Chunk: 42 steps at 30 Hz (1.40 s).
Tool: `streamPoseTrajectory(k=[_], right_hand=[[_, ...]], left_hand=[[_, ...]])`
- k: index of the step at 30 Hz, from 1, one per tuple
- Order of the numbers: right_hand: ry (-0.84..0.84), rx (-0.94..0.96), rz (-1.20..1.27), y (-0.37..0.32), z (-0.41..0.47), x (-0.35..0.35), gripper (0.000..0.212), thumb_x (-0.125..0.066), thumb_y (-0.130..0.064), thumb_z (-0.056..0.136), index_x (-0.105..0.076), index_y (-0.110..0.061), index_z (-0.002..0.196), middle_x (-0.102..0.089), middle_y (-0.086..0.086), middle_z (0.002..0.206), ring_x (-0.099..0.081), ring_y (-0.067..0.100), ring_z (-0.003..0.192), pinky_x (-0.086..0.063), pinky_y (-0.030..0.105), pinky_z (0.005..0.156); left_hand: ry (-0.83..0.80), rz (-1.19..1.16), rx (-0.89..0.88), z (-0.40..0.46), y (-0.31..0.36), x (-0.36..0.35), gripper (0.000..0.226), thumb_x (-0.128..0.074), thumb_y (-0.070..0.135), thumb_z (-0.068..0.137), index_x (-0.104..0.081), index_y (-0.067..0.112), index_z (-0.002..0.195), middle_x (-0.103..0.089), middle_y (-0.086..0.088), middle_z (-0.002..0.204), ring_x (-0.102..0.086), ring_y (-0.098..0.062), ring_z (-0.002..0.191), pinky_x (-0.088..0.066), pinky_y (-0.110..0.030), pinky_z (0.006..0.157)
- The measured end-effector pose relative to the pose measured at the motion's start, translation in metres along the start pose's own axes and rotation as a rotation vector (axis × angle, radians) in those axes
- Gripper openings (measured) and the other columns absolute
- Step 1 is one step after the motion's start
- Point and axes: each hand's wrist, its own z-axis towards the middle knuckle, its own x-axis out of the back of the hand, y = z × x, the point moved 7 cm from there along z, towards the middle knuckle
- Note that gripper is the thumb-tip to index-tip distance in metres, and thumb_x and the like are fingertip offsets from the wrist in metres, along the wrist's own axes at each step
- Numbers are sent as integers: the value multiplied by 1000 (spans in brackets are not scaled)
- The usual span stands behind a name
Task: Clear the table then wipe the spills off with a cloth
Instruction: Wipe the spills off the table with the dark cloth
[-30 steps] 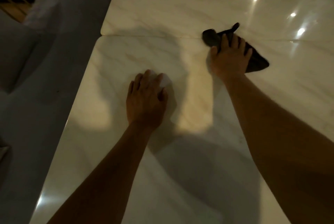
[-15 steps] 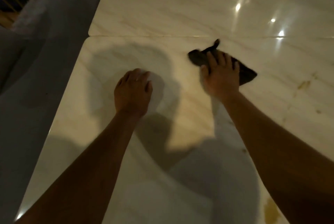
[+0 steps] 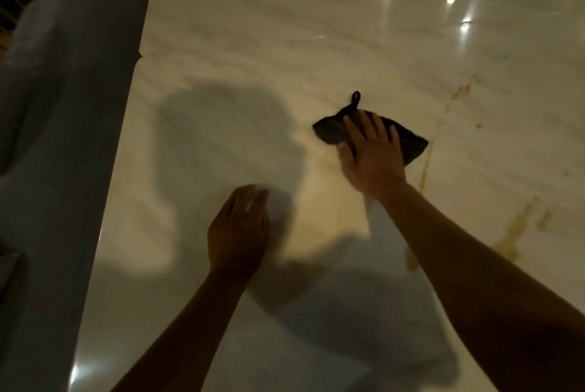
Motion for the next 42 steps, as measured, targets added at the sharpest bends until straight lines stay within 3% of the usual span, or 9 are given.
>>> streamPoseTrajectory(k=[7,11,15,20,23,29,36,39,42], right_hand=[[-74,396,30,-67,-146,1,56,-37,-48,102,-32,-29,154,-26,2,163,-19,26,151,-14,51,121],[5,147,-10,-14,-105,11,56,-34,-47,100,-38,-26,152,-36,5,158,-33,31,144,-28,55,113],[35,-126,16,-20,-113,6,58,-29,-49,101,-33,-25,154,-30,7,160,-26,32,147,-18,53,119],[-29,146,27,-127,-238,-3,57,-33,-47,102,-32,-25,154,-26,4,162,-18,29,151,-15,53,120],[-75,244,14,-127,-277,0,56,-33,-48,103,-30,-28,155,-23,1,163,-15,25,152,-14,52,121],[13,-224,29,-108,-267,5,56,-30,-47,101,-34,-26,153,-30,5,161,-24,30,148,-17,52,120],[-98,109,96,-253,-406,-12,57,-38,-47,101,-32,-27,154,-21,2,164,-11,26,153,-13,54,120],[-126,232,52,-243,-411,-11,56,-36,-49,101,-31,-30,154,-20,0,164,-12,23,153,-12,52,121],[-51,18,20,-184,-383,-5,57,-38,-48,99,-35,-29,153,-27,1,162,-23,27,150,-20,54,118]], left_hand=[[5,-48,-24,-23,7,16,39,-41,27,96,-65,22,126,-61,-3,130,-64,-25,112,-57,-35,72],[3,-16,-60,-51,3,19,40,-40,26,102,-67,23,131,-63,-3,135,-64,-23,117,-56,-35,74],[-15,-65,-99,-83,2,27,36,-51,20,100,-66,24,133,-62,-2,137,-62,-21,122,-56,-35,77],[-43,-150,-155,-121,-5,45,39,-68,19,95,-64,17,133,-63,-5,135,-64,-22,120,-57,-34,79],[-80,-166,-194,-151,-17,62,37,-75,20,90,-68,16,126,-65,-8,132,-67,-24,117,-59,-35,74],[-104,-157,-238,-203,-47,83,30,-73,21,91,-72,15,120,-68,-6,128,-68,-22,114,-59,-32,75],[-101,-203,-149,-244,-82,101,18,-70,11,93,-74,12,110,-72,-10,116,-70,-28,105,-60,-36,78],[-127,-245,-184,-257,-83,106,27,-80,11,85,-74,14,111,-73,-8,112,-71,-26,104,-61,-36,78],[-141,-252,-227,-259,-73,111,26,-80,14,84,-75,16,110,-72,-5,111,-69,-23,101,-60,-35,74]])
